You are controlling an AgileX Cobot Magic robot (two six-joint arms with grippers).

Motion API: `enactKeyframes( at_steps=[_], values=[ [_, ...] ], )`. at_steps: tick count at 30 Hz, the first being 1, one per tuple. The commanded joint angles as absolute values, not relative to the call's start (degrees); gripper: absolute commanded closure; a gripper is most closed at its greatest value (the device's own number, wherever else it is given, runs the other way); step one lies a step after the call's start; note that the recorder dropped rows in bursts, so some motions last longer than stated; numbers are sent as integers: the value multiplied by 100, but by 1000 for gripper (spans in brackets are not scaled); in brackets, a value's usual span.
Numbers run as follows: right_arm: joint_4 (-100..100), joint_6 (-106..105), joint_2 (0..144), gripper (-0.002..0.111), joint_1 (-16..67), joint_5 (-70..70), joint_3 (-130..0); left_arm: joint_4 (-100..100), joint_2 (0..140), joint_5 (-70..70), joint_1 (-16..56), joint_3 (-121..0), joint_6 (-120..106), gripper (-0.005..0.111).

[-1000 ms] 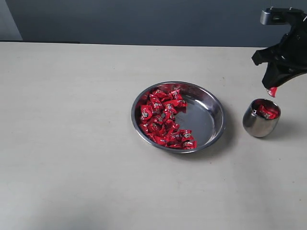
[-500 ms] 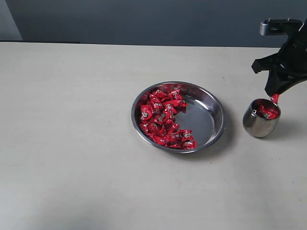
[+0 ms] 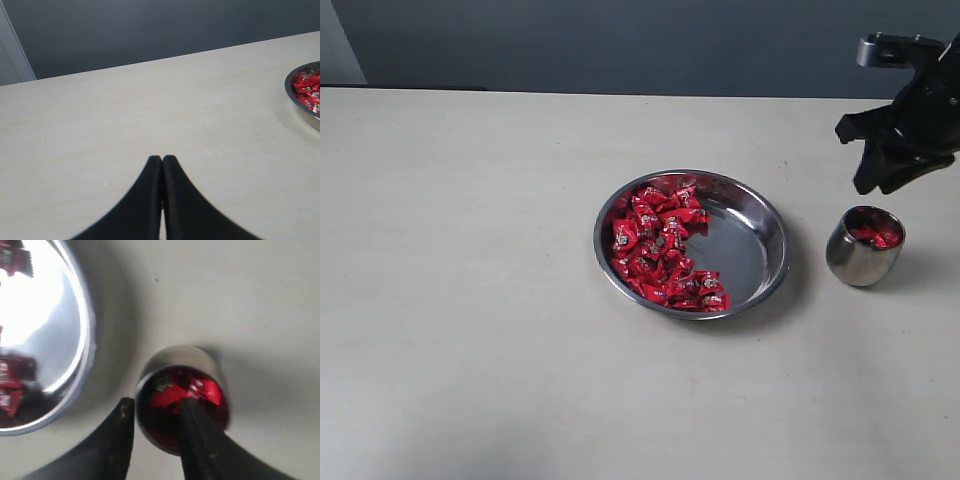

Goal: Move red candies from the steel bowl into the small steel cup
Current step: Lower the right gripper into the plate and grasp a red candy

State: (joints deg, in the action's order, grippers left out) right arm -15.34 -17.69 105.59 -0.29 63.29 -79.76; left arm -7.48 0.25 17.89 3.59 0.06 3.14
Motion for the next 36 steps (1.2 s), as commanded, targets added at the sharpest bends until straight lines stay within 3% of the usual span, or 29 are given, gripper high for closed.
enactKeyframes(
  at_steps=[1,9,36],
  values=[
    [-2954,-2892,10551,77,147,6391,-7971,-757,0,1758,420,0,346,106],
    [-2015,-2810,10858,77,1999,5899,-7971,-757,0,1758,420,0,346,106],
    [-1957,-2413,12136,77,2405,5965,-7971,-757,0,1758,420,0,346,106]
  ],
)
